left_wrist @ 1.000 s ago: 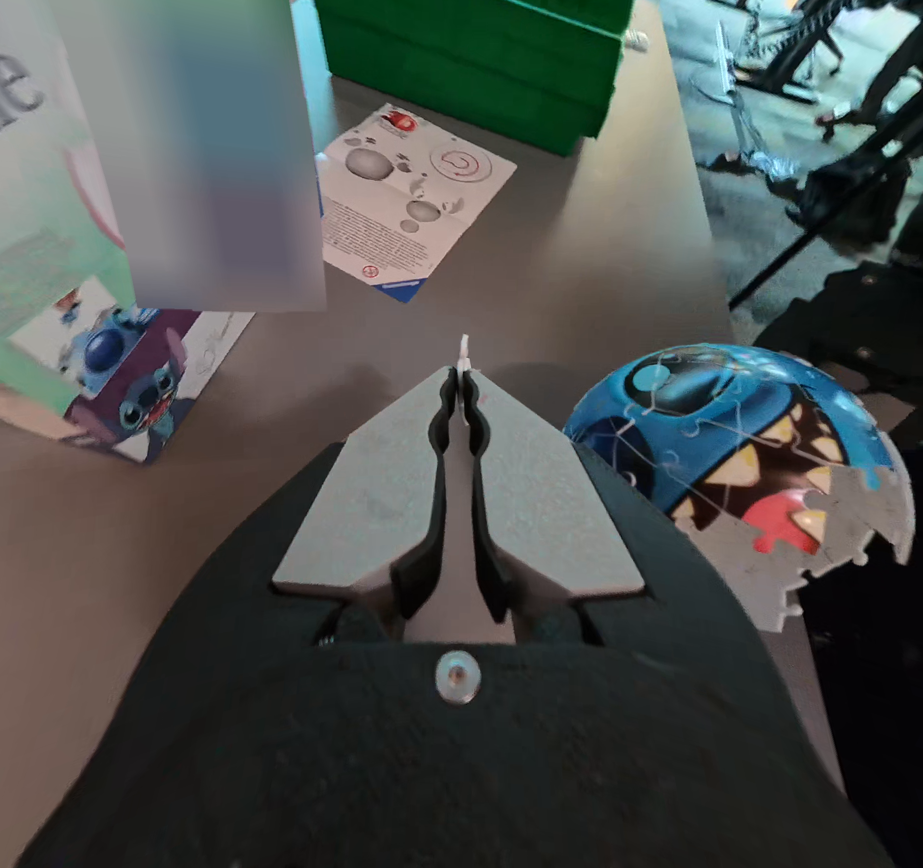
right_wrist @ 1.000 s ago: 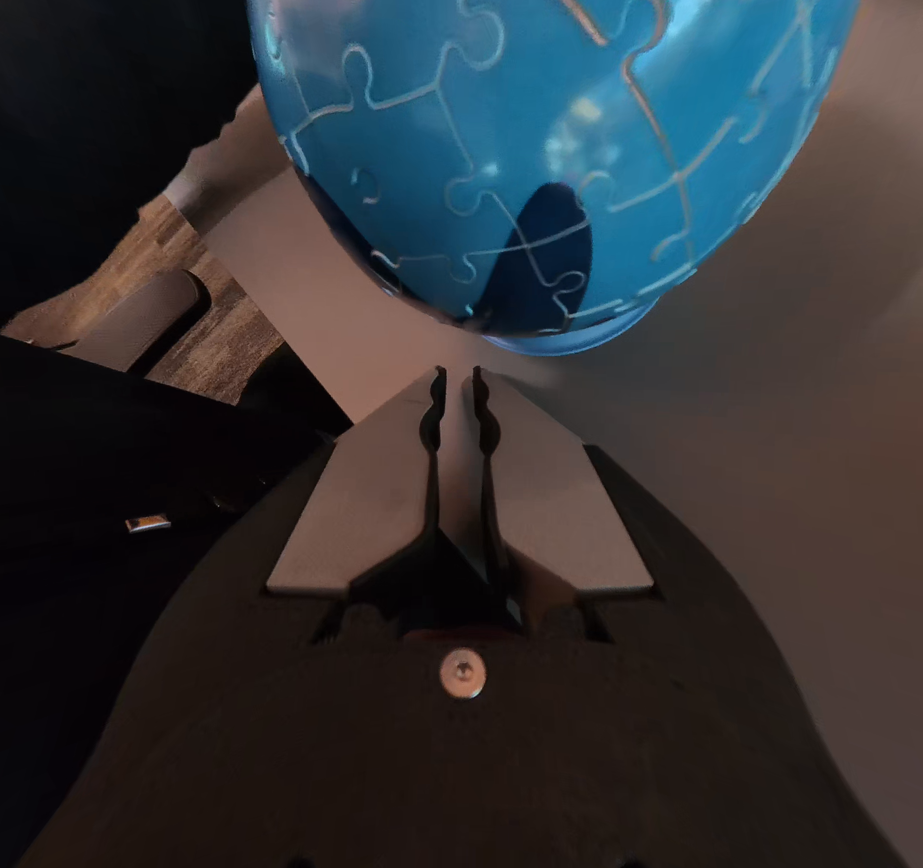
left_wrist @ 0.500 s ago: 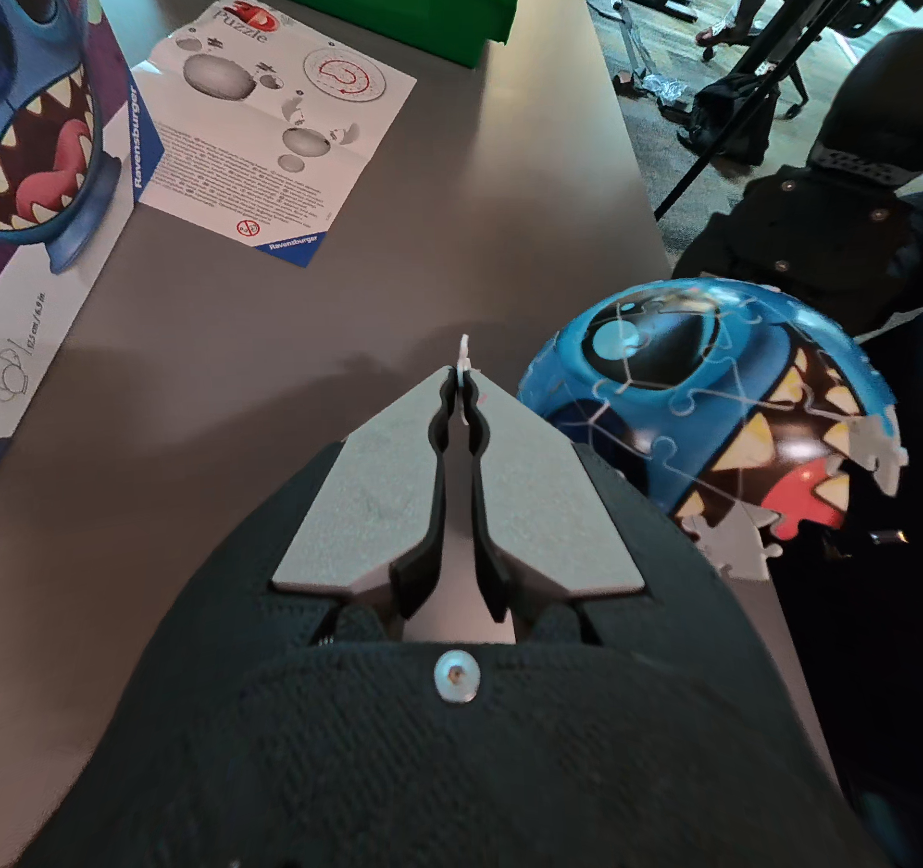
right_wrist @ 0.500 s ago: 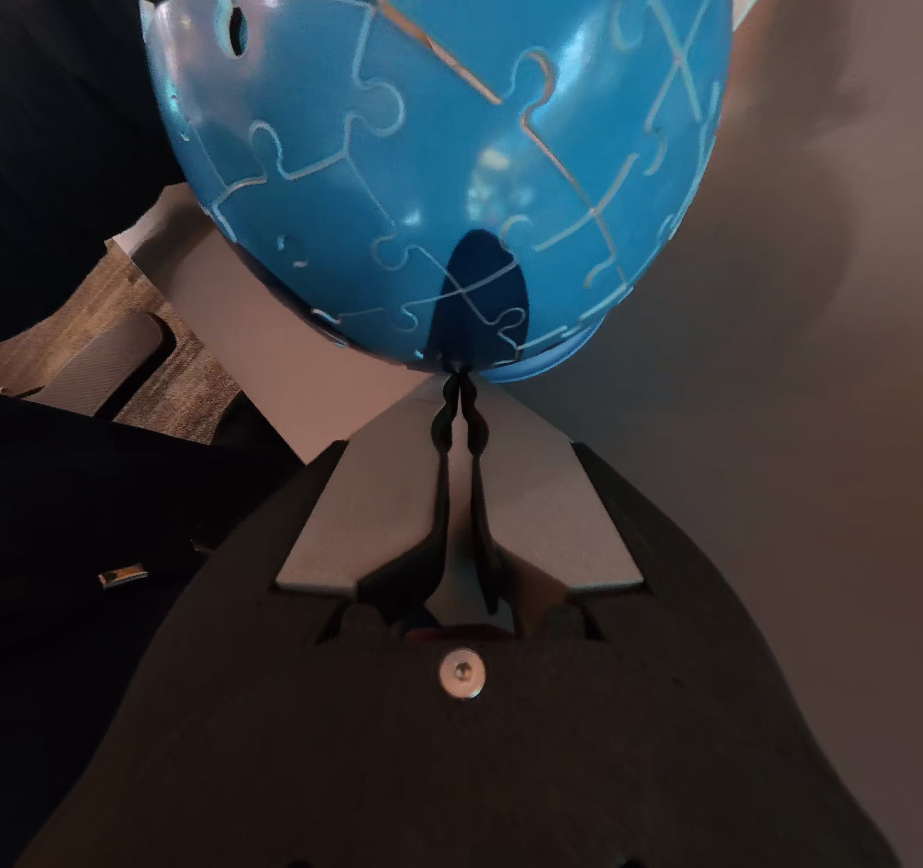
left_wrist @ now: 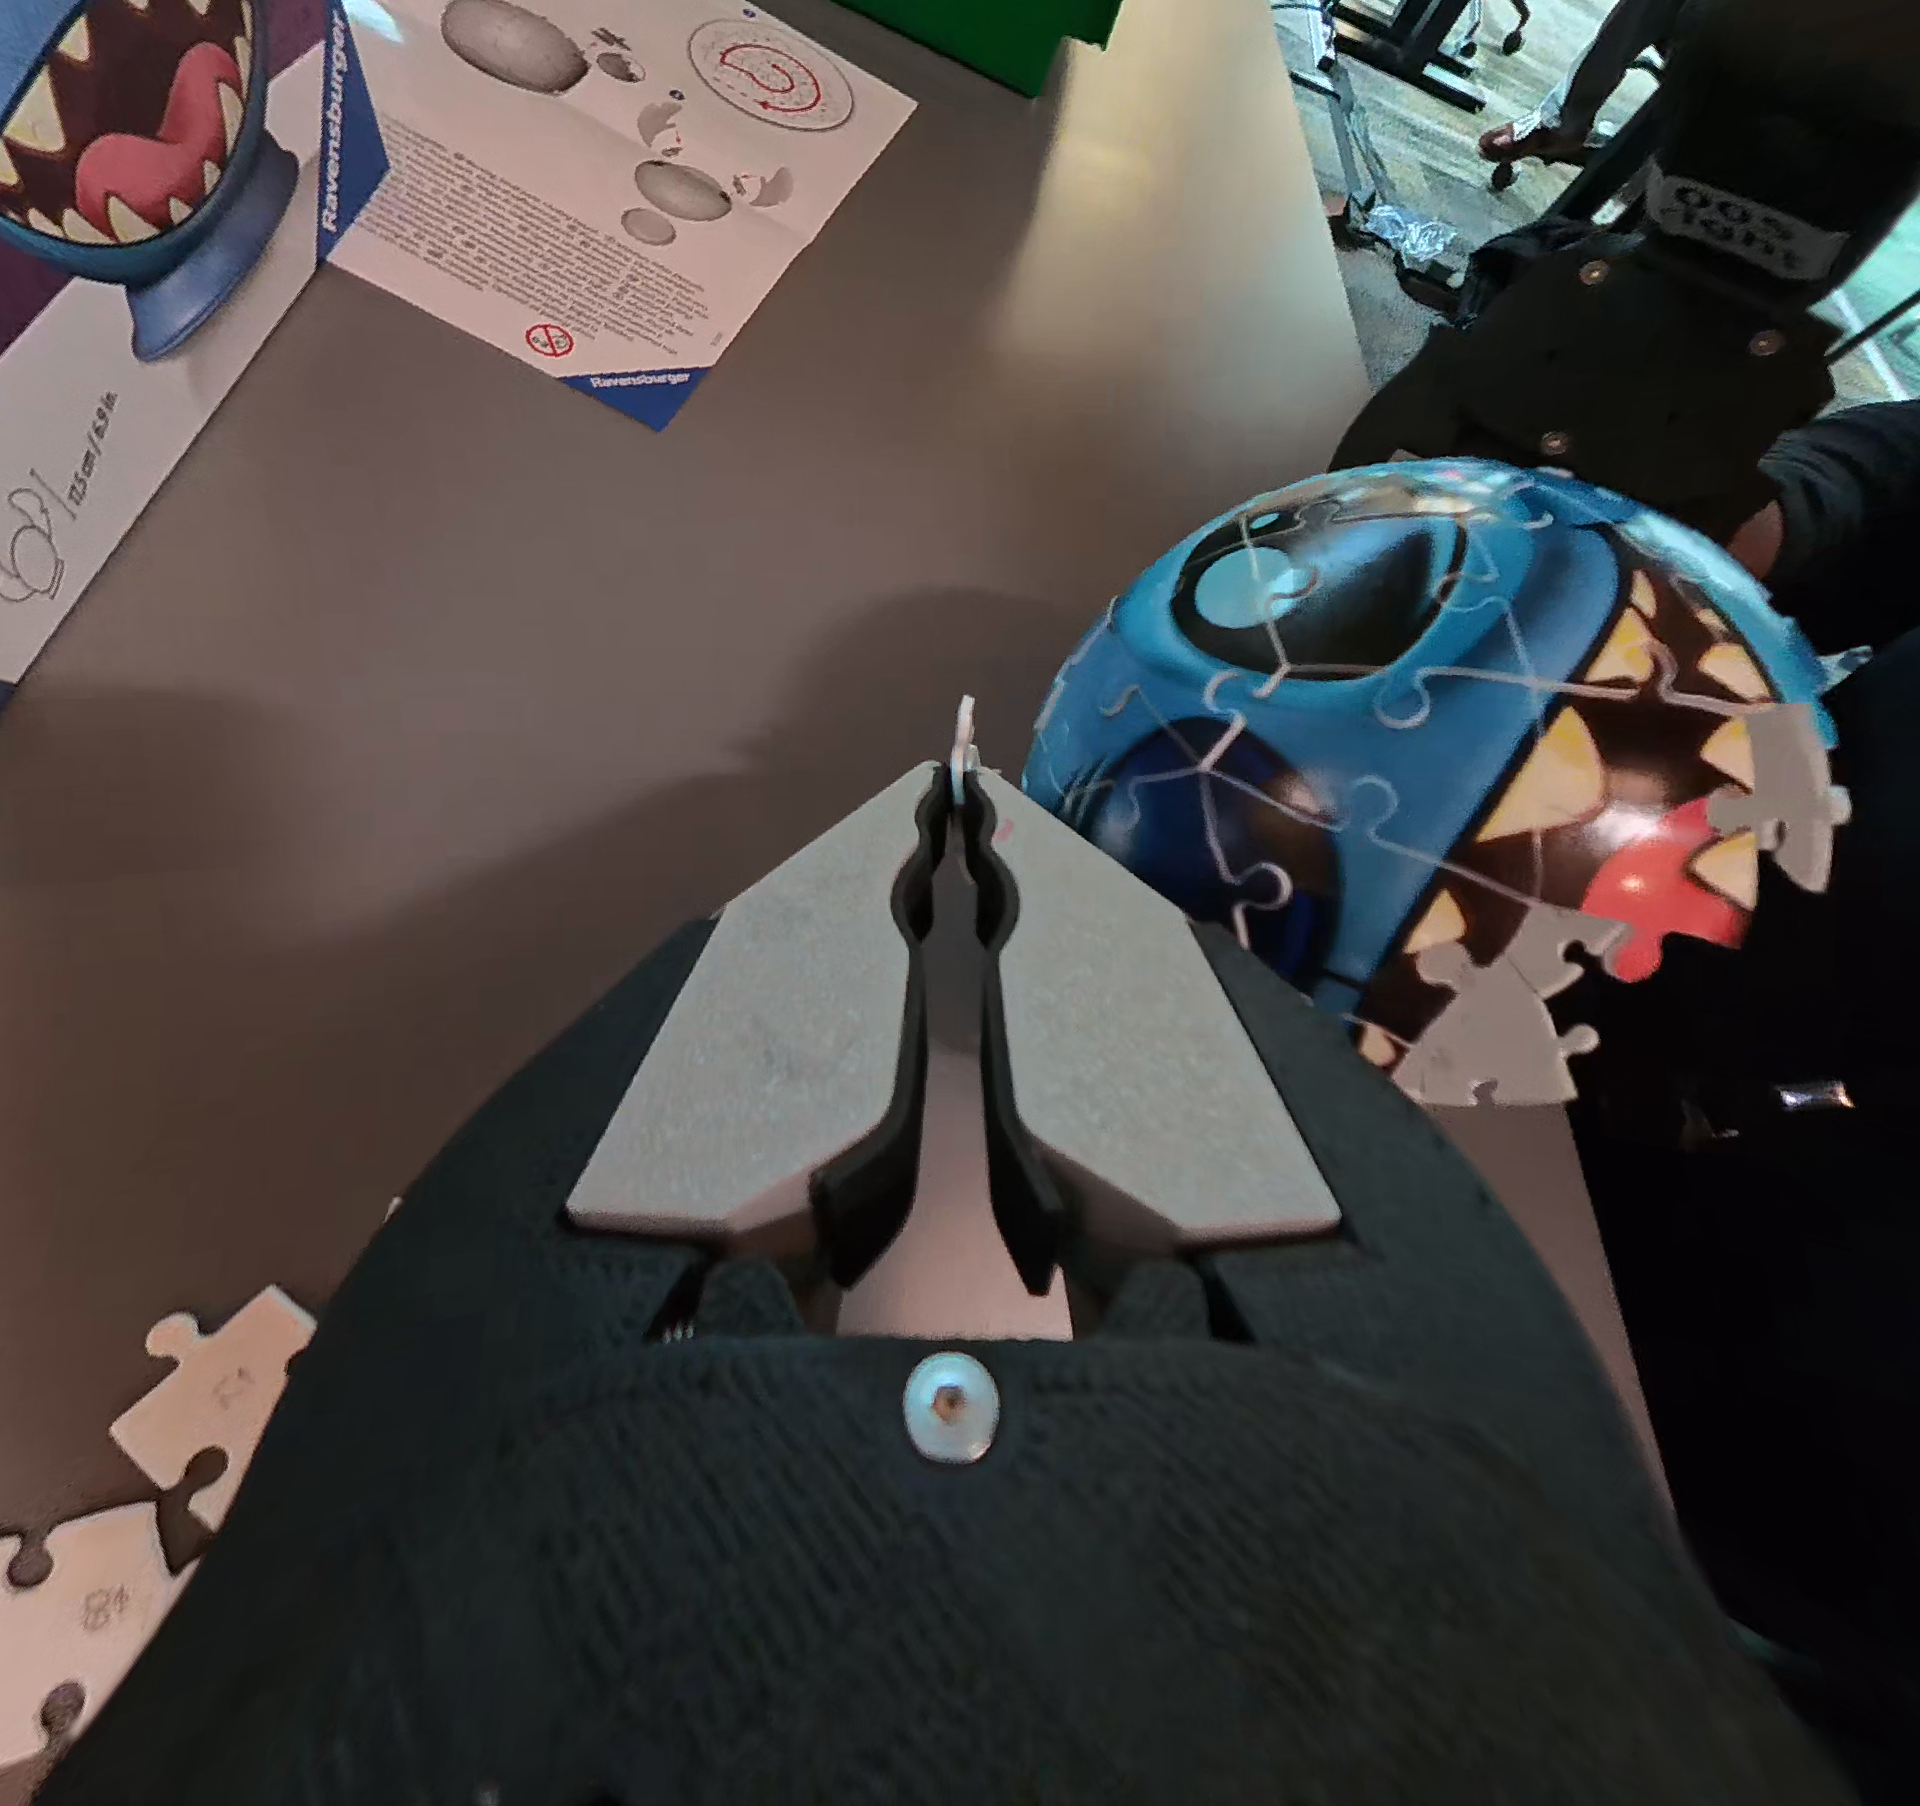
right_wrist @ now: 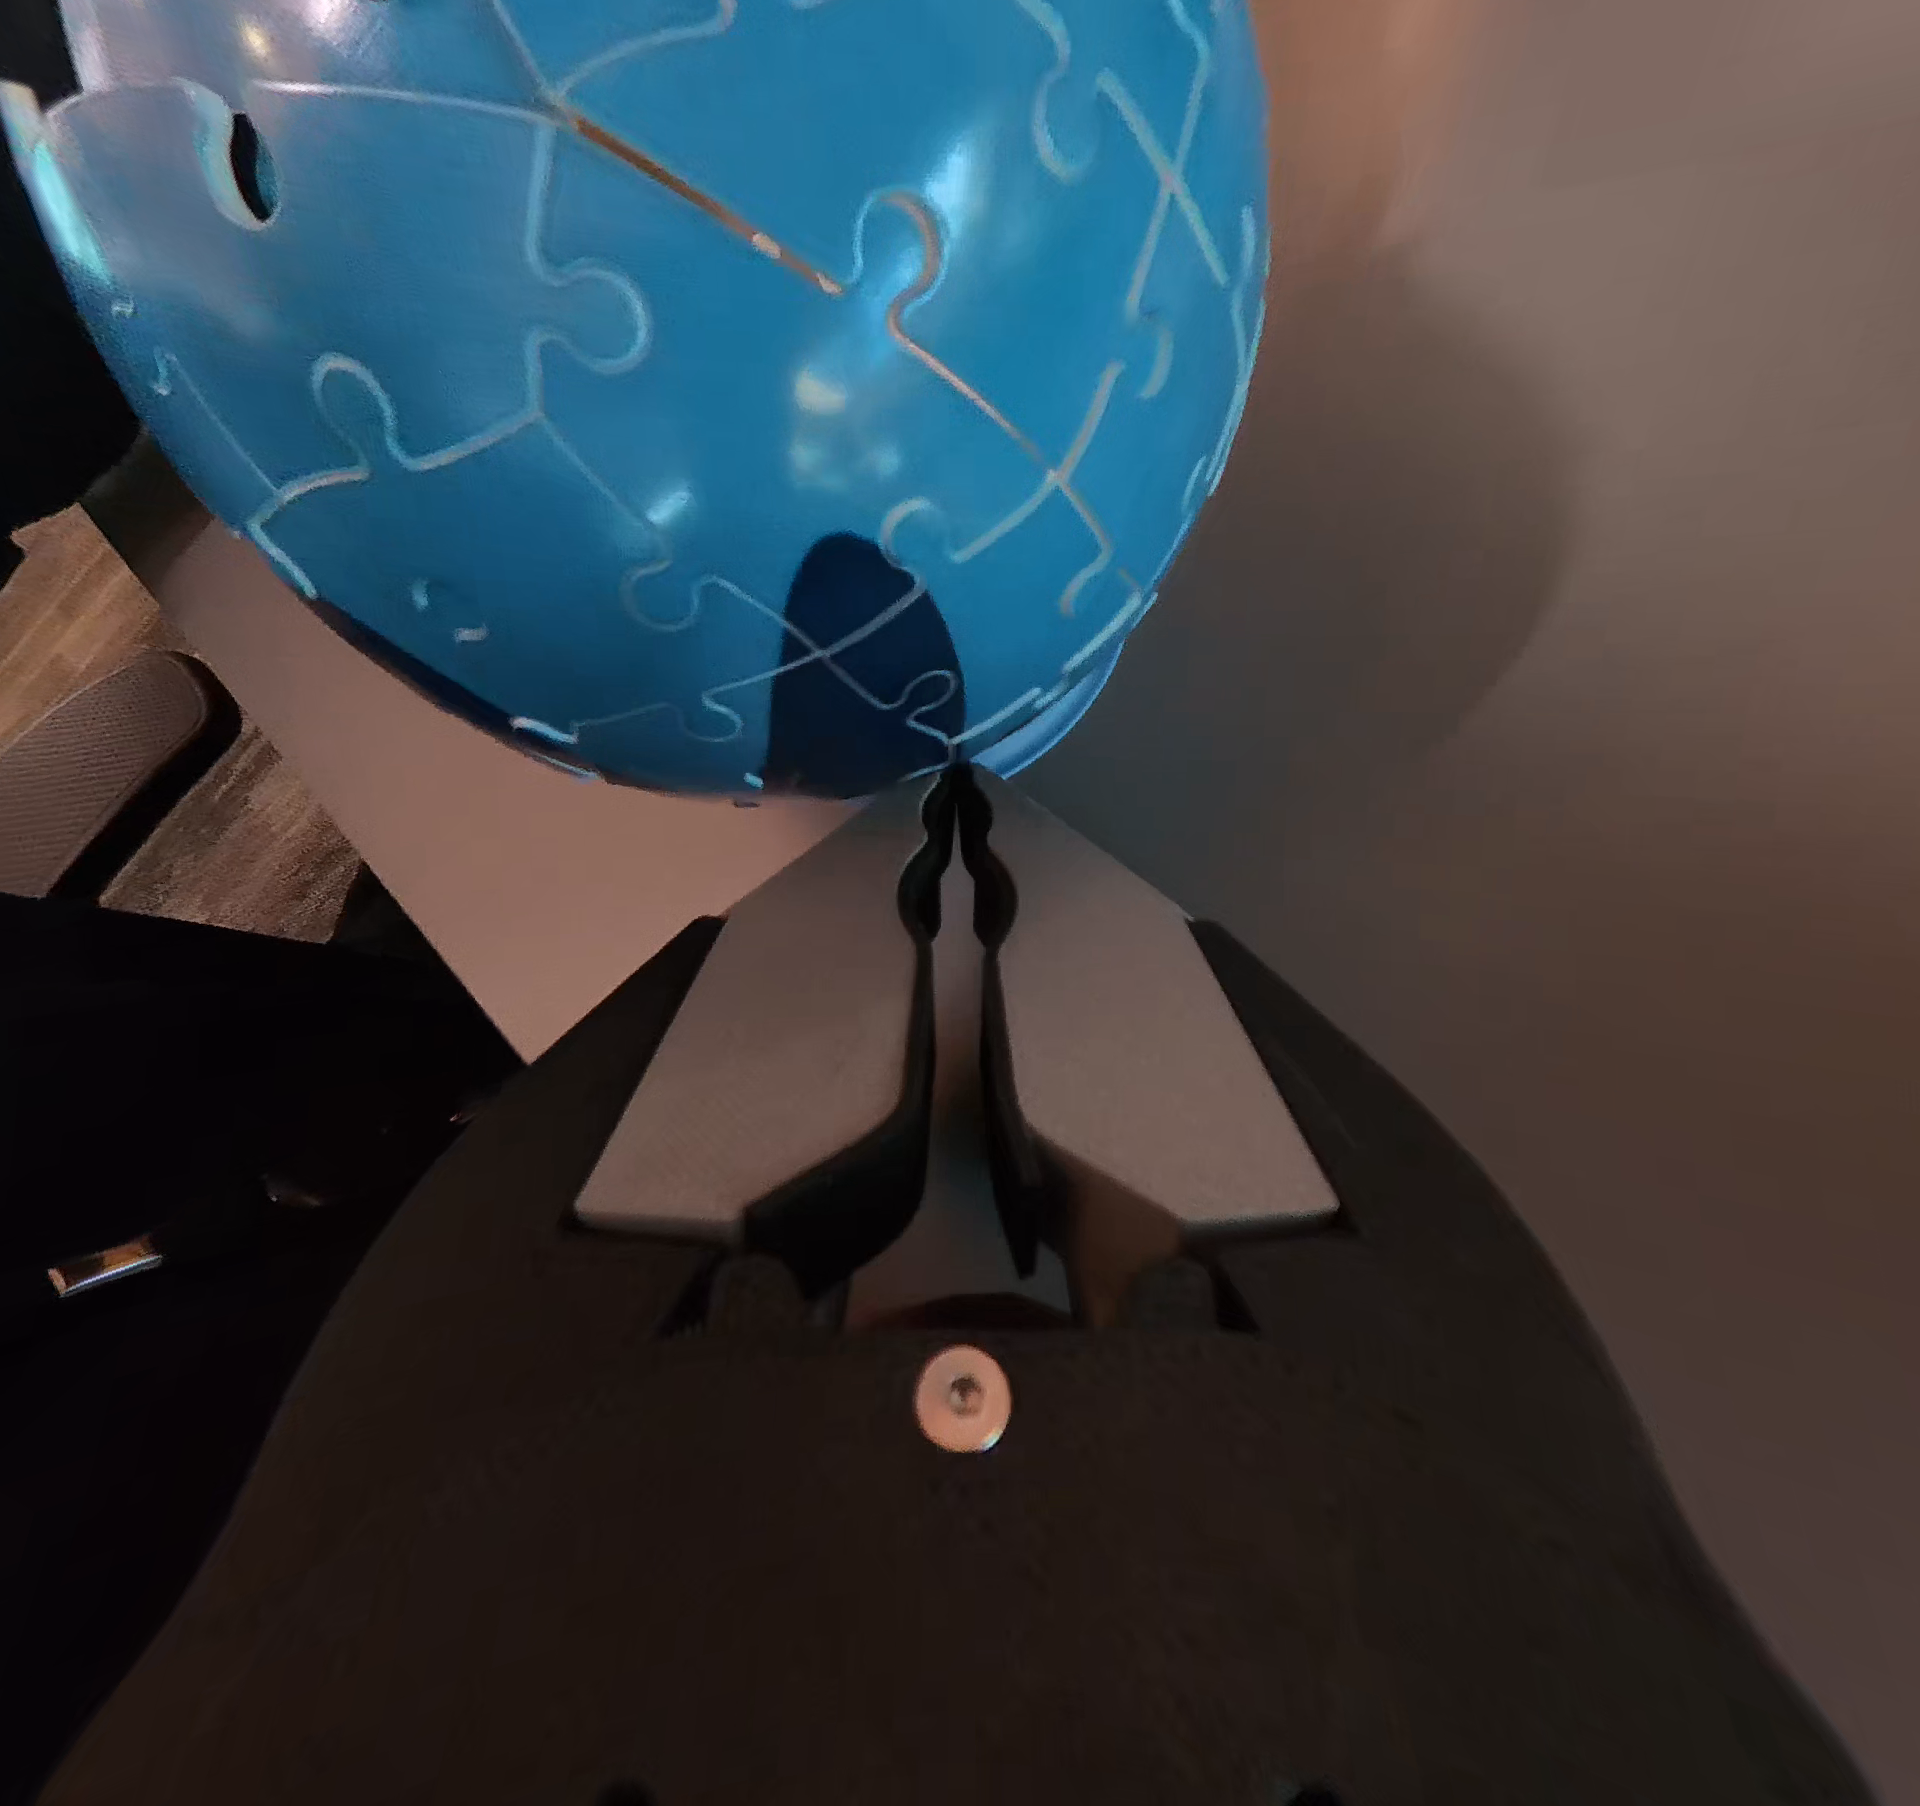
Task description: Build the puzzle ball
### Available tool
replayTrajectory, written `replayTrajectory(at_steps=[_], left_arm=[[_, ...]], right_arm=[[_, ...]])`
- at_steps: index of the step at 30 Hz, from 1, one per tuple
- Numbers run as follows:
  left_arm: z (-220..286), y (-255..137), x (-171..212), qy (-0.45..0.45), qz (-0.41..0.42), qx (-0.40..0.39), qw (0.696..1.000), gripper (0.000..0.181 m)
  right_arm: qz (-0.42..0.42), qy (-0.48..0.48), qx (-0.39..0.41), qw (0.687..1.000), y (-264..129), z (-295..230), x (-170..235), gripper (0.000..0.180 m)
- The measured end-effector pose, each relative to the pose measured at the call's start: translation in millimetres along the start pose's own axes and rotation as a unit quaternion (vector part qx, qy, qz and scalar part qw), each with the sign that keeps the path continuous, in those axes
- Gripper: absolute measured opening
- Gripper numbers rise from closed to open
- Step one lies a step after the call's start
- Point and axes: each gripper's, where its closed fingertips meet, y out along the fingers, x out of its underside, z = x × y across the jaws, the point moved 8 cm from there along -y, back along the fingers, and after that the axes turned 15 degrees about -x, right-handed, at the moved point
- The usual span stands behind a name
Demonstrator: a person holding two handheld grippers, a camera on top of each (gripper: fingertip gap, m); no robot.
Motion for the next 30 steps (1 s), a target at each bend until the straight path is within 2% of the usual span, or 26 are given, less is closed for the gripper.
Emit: replayTrajectory(at_steps=[13, 30], left_arm=[[-4.6, -17.0, 21.0, -0.041, -0.003, -0.038, 0.998, 0.000], [0.4, -45.9, 62.1, -0.162, 0.010, -0.117, 0.980, 0.000]], right_arm=[[-0.032, -0.031, 0.019, 0.999, 11.3, 25.2, -24.6, 0.000], [-0.061, -0.087, -0.019, 0.994, 39.1, 41.8, -55.1, 0.000]])
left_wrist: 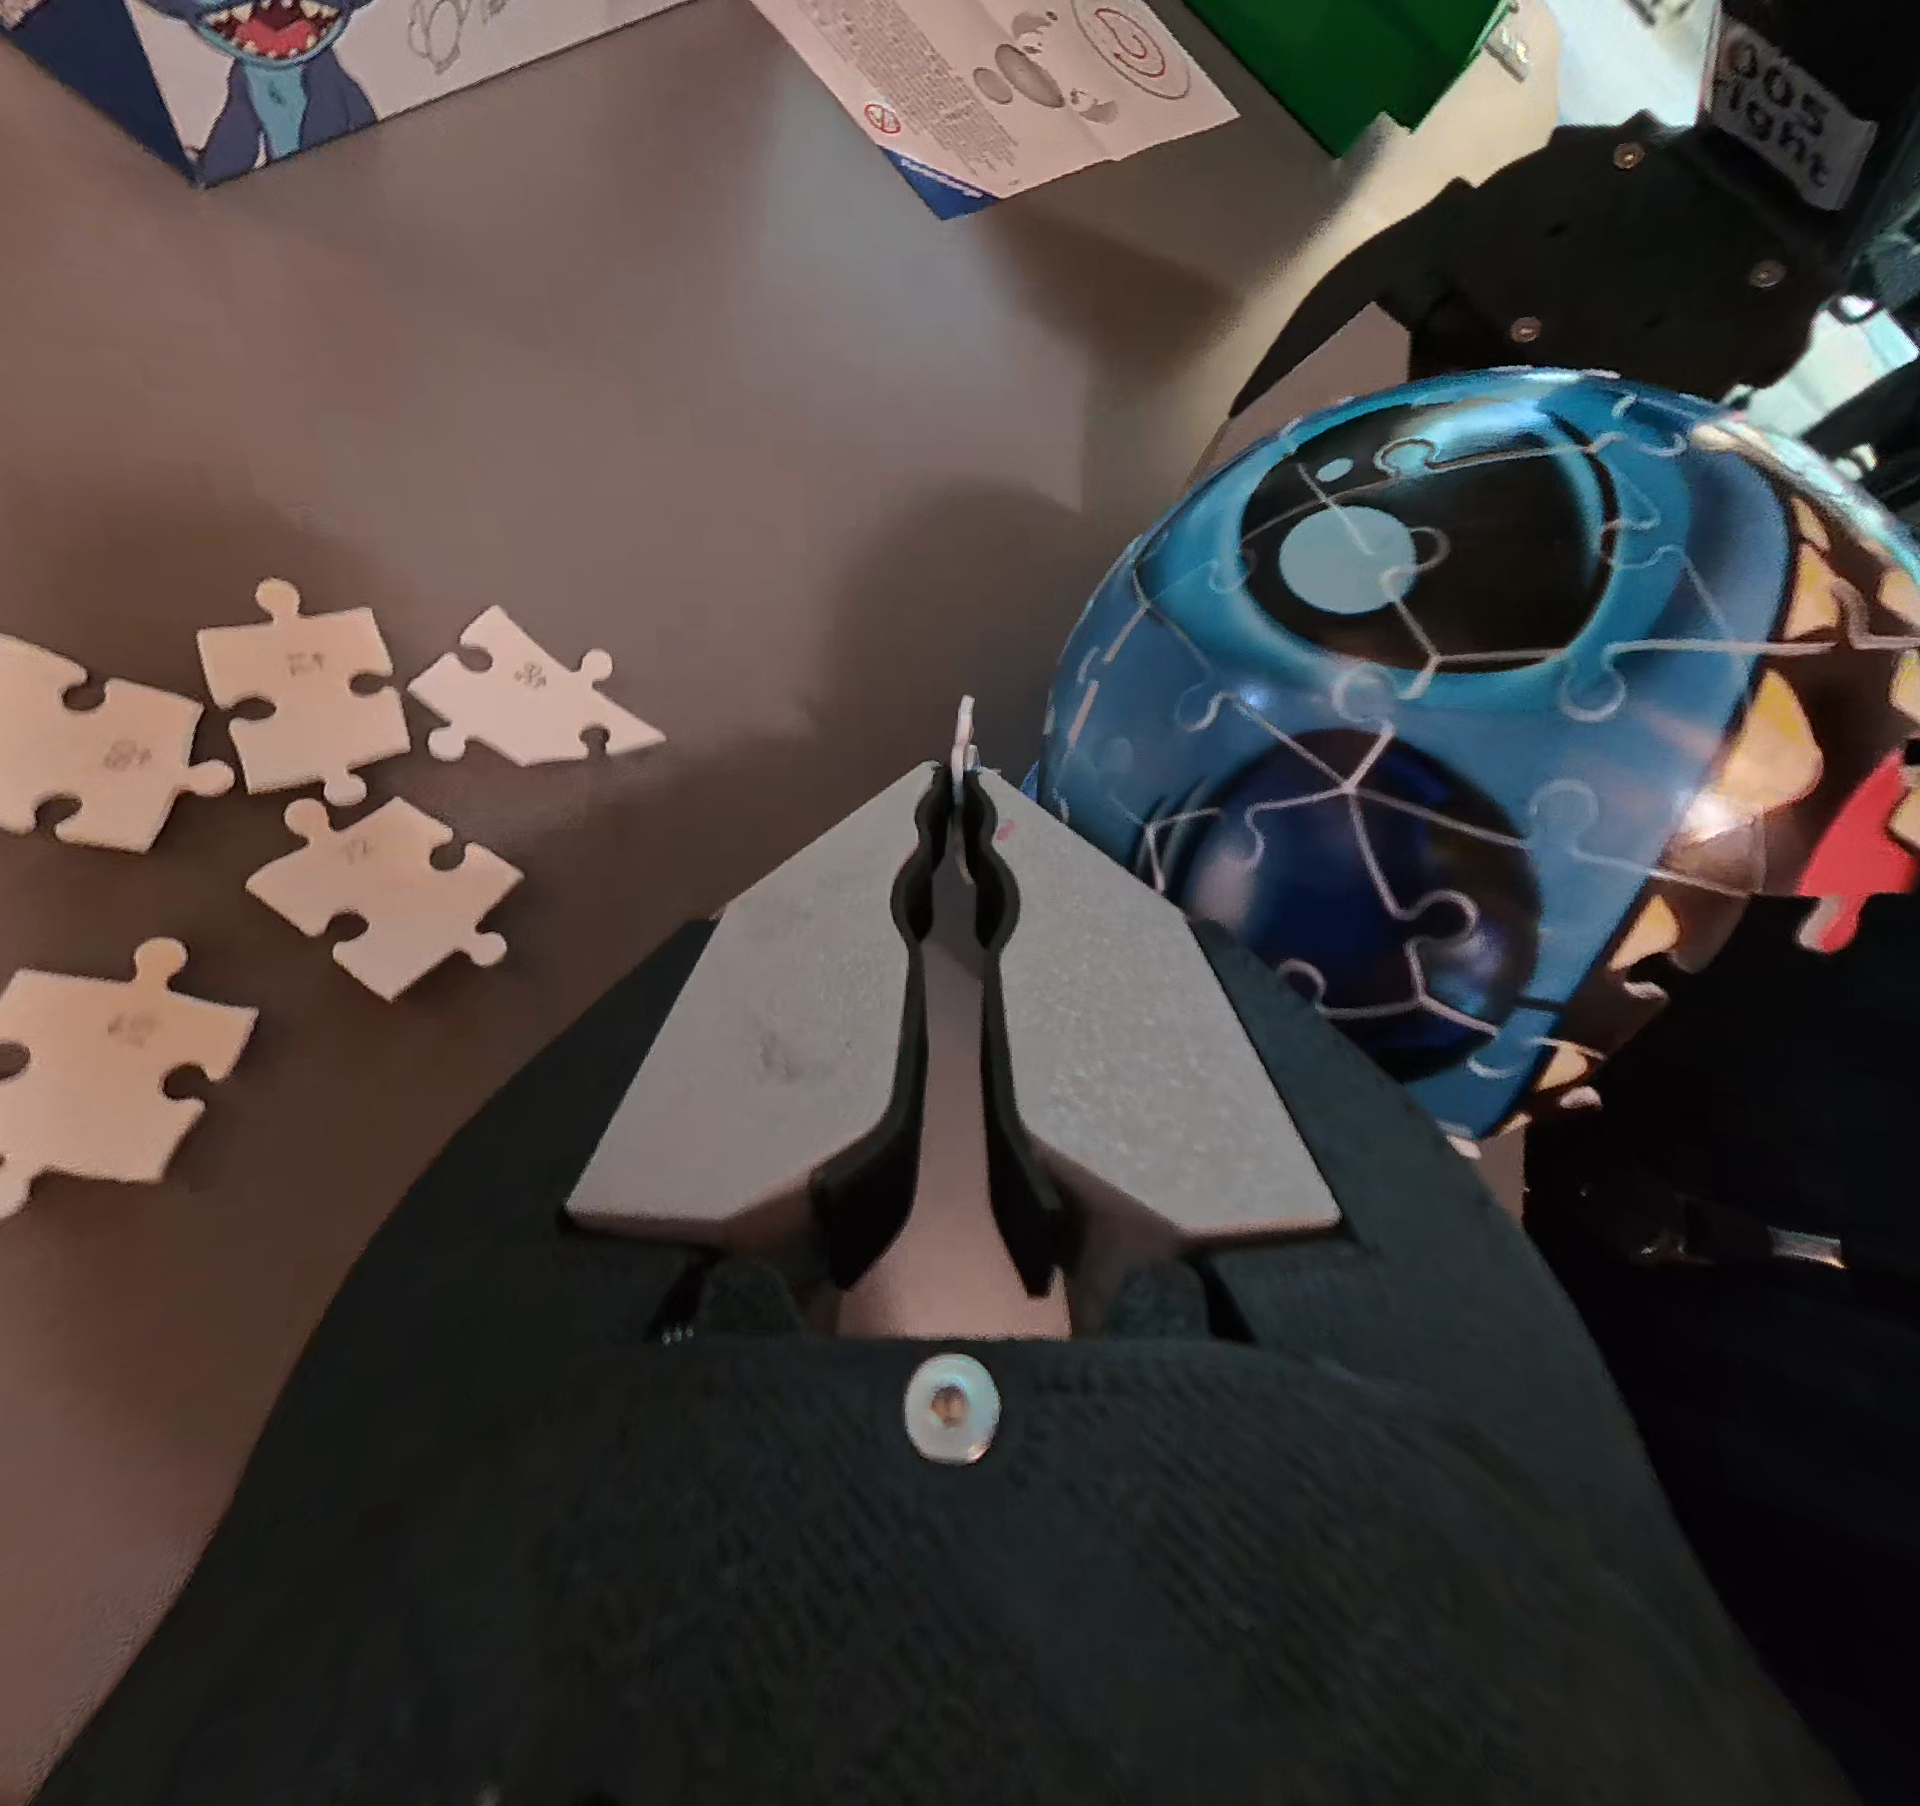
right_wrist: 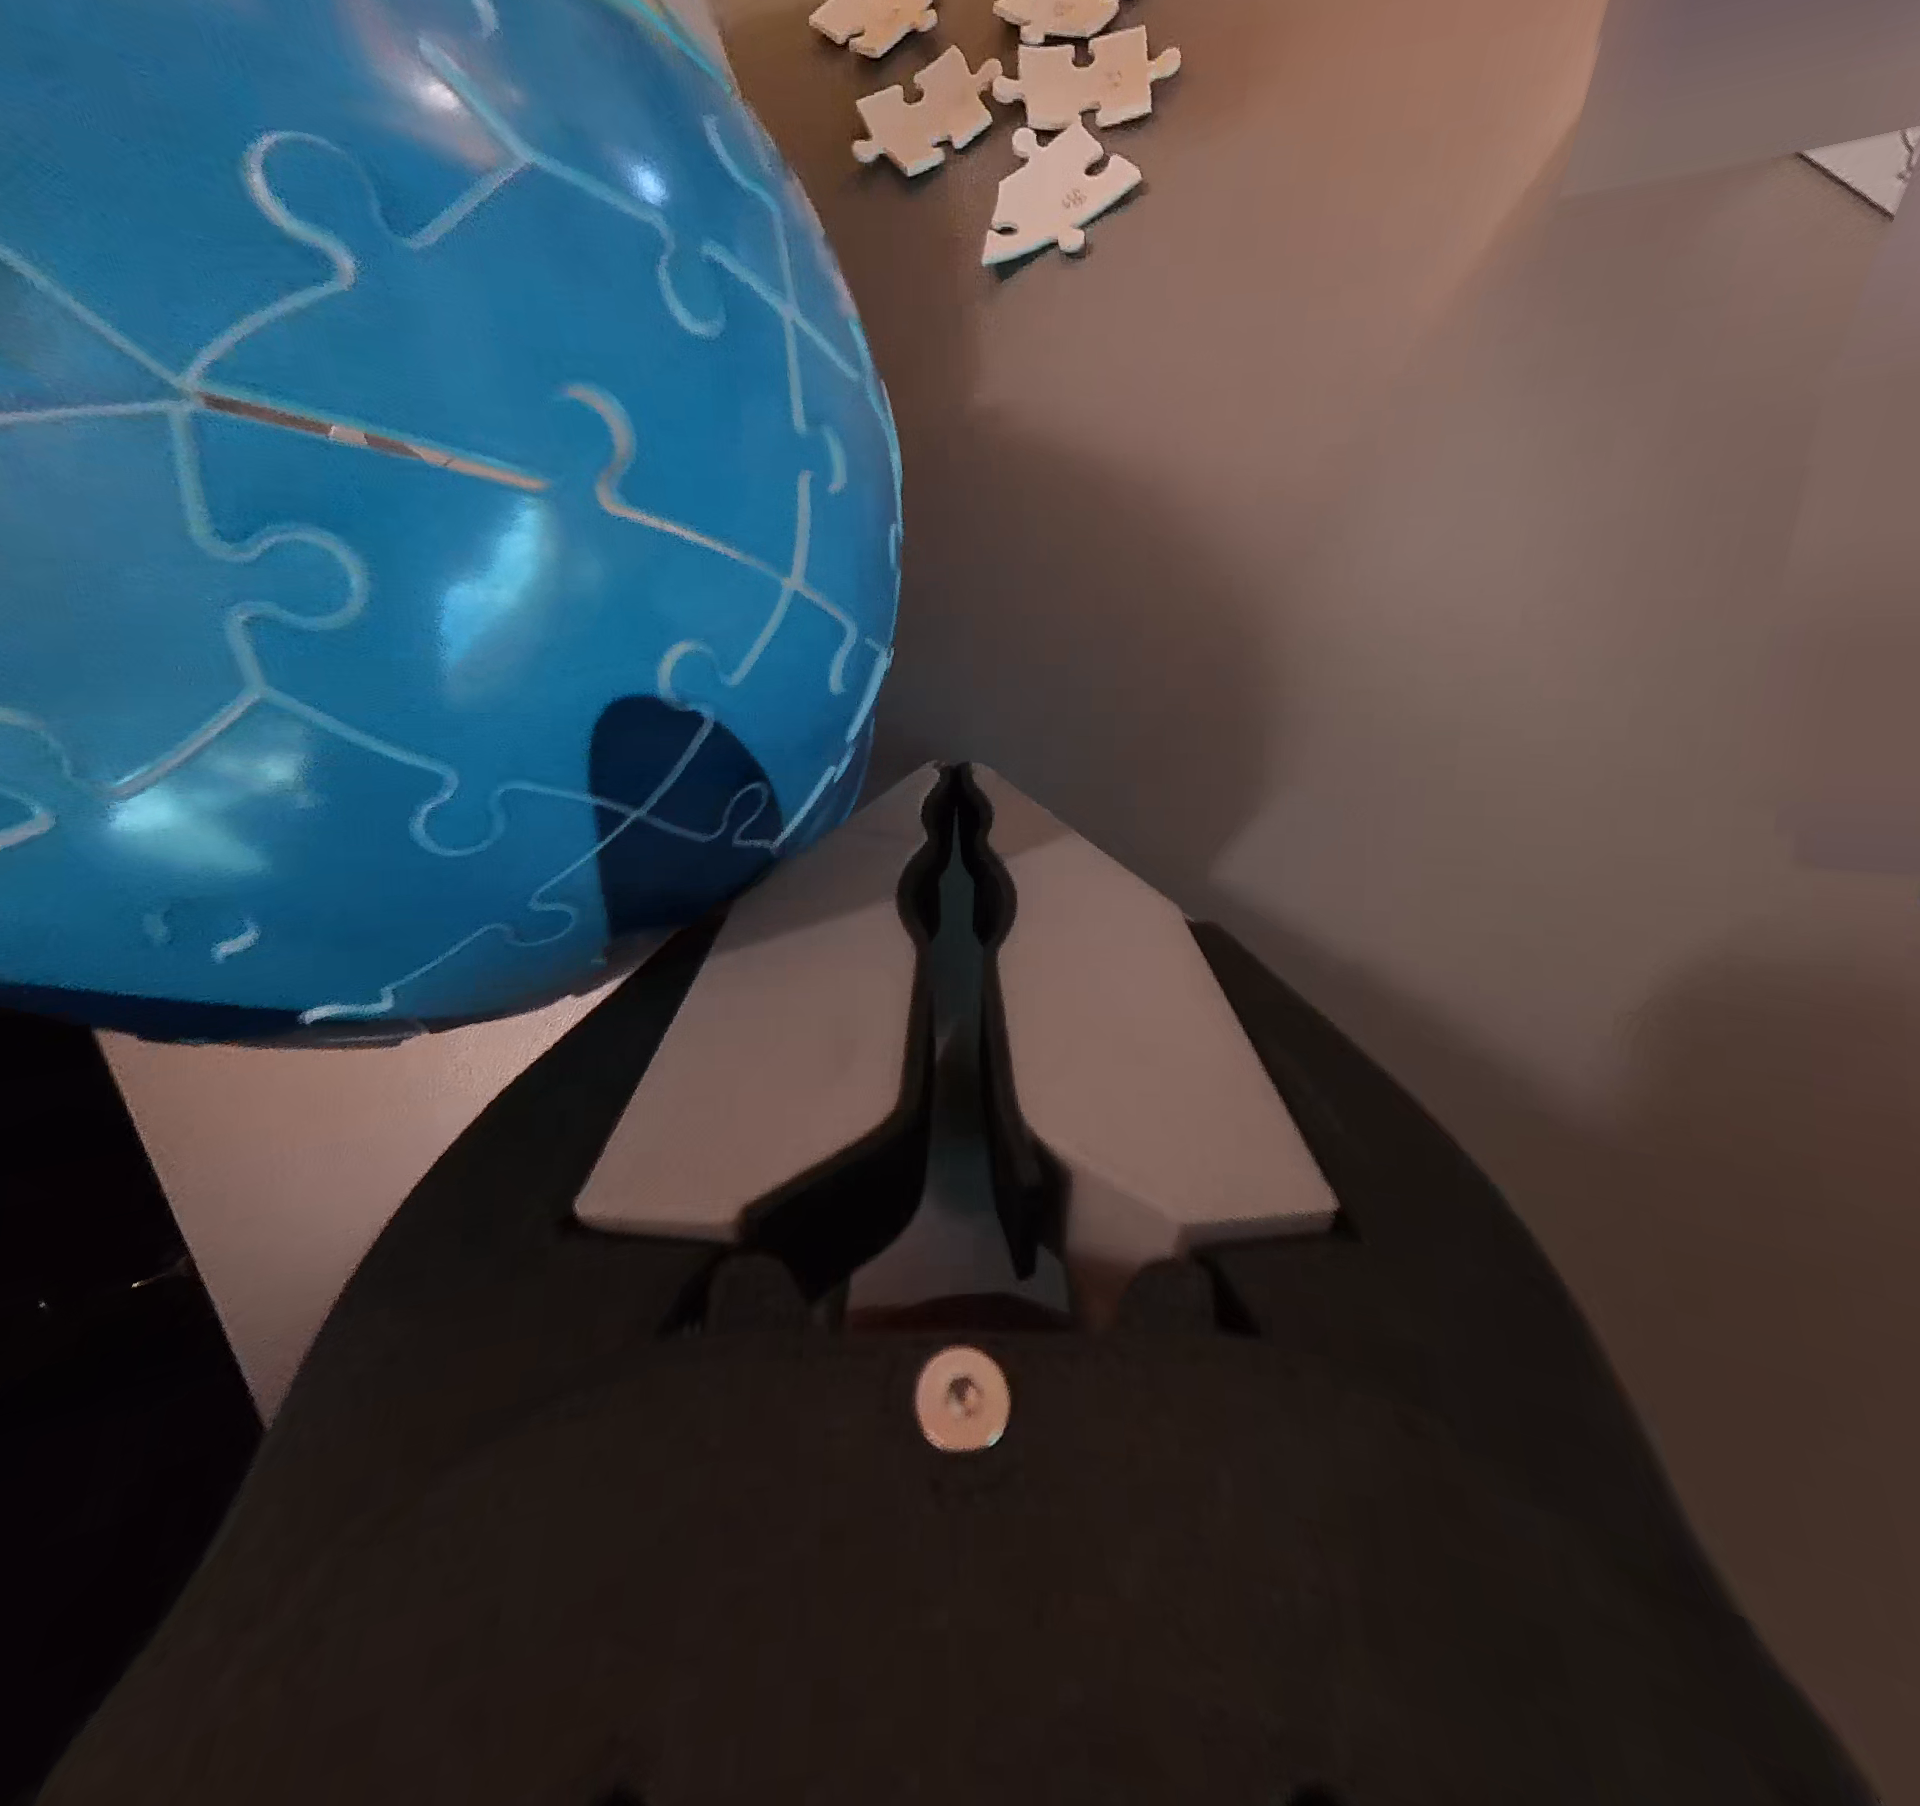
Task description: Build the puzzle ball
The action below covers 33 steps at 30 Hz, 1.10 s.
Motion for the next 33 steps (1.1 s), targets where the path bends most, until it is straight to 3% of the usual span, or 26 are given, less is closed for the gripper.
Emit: replayTrajectory(at_steps=[7, 14, 18, 33], left_arm=[[3.4, -7.5, 12.3, -0.039, 0.015, -0.004, 0.999, 0.000], [4.2, -12.9, 19.1, -0.050, 0.025, -0.005, 0.998, 0.000], [5.4, -14.8, 25.5, -0.057, 0.028, -0.004, 0.998, 0.000], [5.8, -15.5, 28.9, -0.056, 0.030, 0.002, 0.998, 0.000]], right_arm=[[0.051, -0.022, -0.017, 0.998, -27.2, 11.1, -11.2, 0.000], [0.116, -0.107, -0.045, 0.986, -70.5, -4.8, -43.7, 0.000], [0.095, -0.139, -0.085, 0.982, -70.3, -19.3, -56.8, 0.000], [0.069, -0.175, -0.094, 0.978, -67.3, -35.0, -59.7, 0.000]])
